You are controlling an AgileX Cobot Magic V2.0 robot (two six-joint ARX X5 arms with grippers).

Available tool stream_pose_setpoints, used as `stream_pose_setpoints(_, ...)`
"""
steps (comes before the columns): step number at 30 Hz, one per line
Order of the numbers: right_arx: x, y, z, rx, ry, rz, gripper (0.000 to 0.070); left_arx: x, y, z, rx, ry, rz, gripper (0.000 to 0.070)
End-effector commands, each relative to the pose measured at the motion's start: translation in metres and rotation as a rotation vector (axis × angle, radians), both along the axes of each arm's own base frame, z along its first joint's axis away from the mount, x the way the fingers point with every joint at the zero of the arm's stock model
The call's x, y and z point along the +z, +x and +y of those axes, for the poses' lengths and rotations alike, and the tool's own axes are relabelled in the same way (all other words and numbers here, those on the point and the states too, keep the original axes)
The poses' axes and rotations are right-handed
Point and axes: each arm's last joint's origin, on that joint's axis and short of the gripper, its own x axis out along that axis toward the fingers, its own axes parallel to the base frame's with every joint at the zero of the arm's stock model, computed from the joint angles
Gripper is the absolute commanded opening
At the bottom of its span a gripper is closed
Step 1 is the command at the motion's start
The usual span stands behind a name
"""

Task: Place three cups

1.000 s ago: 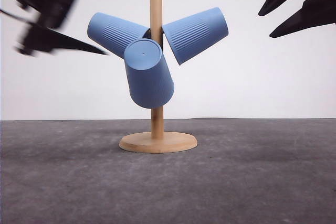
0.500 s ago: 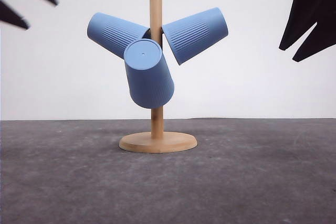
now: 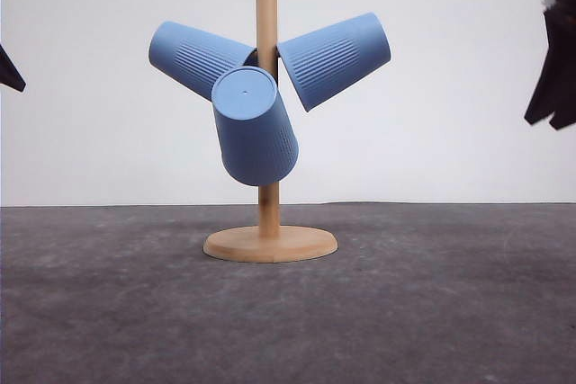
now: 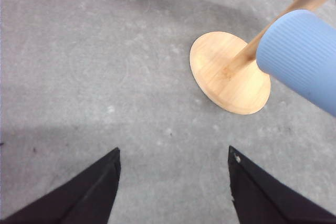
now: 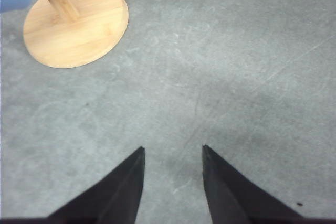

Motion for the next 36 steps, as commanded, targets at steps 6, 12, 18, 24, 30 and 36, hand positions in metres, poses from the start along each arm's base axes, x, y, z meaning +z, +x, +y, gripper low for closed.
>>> stream_pose_setpoints(6,-0.007,-0.003,0.0,-0.007,0.007,0.071,0.0224,0.003,0.001,-0.001,-0.007,-0.002,-0.018,0.0128)
stream_pose_setpoints(12,-0.008,-0.004,0.0,-0.004,0.009,0.08,0.0016,0.003,0.0,-0.001,-0.009,-0.001,-0.015,0.0)
stream_pose_setpoints(18,-0.006,-0.002,0.001,-0.006,0.01,0.051,0.0016,0.004,0.0,-0.001,-0.008,-0.001,-0.023,0.0)
stream_pose_setpoints(24,-0.005,-0.001,0.001,-0.005,0.012,0.036,0.0016,0.005,-0.002,-0.002,-0.015,-0.003,-0.028,0.0)
stream_pose_setpoints(30,-0.005,-0.001,0.001,-0.005,0.012,0.035,0.0016,0.011,-0.013,-0.002,-0.061,0.077,-0.148,0.0)
stream_pose_setpoints(36,-0.004,-0.001,0.001,-0.005,0.012,0.034,0.0016,-0.014,-0.04,0.002,0.062,0.185,-0.361,0.0)
